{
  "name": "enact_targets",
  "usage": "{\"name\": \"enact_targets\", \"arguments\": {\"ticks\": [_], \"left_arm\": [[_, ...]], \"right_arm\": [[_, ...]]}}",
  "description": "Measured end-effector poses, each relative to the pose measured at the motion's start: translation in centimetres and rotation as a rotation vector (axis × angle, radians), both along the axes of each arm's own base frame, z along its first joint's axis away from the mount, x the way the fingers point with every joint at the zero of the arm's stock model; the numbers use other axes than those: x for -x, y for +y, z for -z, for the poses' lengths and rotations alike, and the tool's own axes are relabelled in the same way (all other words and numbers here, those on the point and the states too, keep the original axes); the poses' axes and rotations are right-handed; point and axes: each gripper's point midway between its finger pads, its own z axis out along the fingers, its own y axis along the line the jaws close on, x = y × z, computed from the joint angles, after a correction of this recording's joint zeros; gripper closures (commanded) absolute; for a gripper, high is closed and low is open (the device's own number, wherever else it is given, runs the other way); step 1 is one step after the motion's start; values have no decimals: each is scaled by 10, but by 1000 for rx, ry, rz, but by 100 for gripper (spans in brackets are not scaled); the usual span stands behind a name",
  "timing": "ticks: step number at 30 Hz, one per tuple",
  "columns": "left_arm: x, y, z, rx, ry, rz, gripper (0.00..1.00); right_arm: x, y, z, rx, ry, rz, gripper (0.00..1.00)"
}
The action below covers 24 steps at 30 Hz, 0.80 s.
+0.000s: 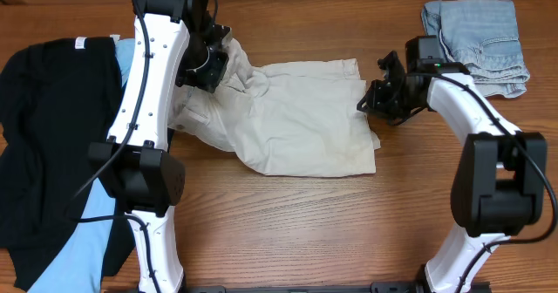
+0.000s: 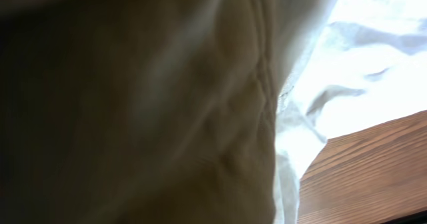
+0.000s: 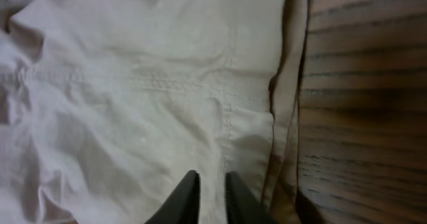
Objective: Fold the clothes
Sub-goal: 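Carry the left end over toward the right end with the left gripper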
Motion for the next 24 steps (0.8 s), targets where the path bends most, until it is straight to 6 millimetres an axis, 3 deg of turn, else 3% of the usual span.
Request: {"name": "enact_targets", "arguments": {"ticks": [6, 10, 17, 24], "left_arm": [[-3, -17, -2, 76, -11, 4, 96], [-7, -42, -4, 130, -41, 44, 96], [-15, -122, -13, 232, -151, 131, 96], [-3, -200, -14, 282, -214, 210, 96]], "right_arm": [[7, 3, 31, 4, 84, 5, 96], [10, 3, 44, 2, 118, 8, 96], [10, 3, 44, 1, 118, 7, 96], [10, 3, 44, 0, 119, 8, 96]]}}
